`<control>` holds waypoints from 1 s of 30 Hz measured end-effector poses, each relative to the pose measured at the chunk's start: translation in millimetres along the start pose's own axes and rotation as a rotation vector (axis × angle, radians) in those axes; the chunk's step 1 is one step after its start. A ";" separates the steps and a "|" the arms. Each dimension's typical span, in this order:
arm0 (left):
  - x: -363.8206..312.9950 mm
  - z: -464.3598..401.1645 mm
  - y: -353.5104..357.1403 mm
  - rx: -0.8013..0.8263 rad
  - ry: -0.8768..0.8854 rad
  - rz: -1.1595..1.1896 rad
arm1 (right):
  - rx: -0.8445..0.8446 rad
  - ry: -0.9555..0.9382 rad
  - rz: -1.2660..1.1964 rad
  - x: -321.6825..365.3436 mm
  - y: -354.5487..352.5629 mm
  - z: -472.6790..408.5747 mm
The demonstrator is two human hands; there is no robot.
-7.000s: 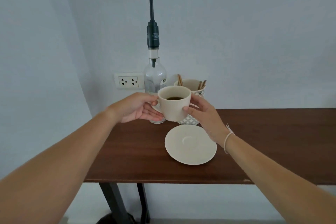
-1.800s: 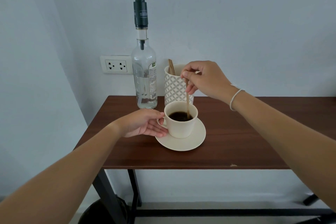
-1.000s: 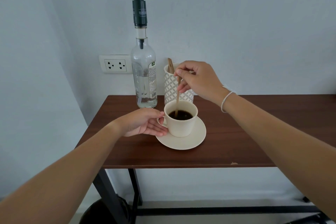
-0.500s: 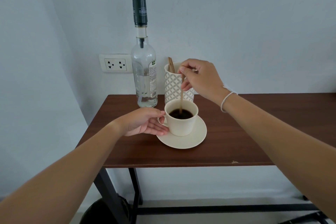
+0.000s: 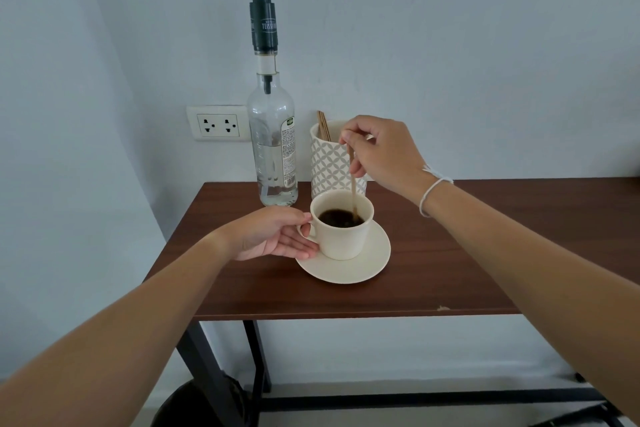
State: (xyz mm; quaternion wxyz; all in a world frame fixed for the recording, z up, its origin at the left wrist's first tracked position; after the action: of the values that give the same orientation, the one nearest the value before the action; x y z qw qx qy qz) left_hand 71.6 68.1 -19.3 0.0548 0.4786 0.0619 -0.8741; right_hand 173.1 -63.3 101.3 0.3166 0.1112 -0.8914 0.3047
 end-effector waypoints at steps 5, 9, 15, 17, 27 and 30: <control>0.7 -1.7 -1.3 0.001 0.001 0.003 | 0.027 0.025 -0.127 4.1 7.2 2.9; 0.7 -1.5 -1.7 0.000 0.000 -0.007 | 0.016 0.031 -0.178 5.1 15.6 1.1; 0.6 -0.9 -0.9 0.002 -0.001 0.002 | -0.003 0.021 0.011 0.2 -1.2 1.8; 0.6 -1.0 -1.5 0.003 -0.002 0.005 | 0.017 0.033 -0.035 3.1 2.2 3.4; 0.5 -0.9 -0.9 0.014 0.006 -0.002 | -0.011 0.021 -0.016 3.1 3.7 0.8; 1.9 -0.8 -1.9 0.013 0.008 0.002 | 0.009 0.027 0.009 4.2 0.5 1.9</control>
State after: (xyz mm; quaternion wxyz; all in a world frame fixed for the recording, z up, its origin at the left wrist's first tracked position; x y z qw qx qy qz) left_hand 70.9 70.0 -21.2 0.0524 0.4826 0.0559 -0.8725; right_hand 168.7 -64.1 102.6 0.3266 0.1043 -0.8863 0.3115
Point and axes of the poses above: each hand's wrist, its own z-axis away from the middle knuckle, its own y-axis out of the palm, x = y × z, the point moved 5 cm from there along -z, towards the middle knuckle, and after that the axes turned 11 degrees about -y, right-handed, at the moved point
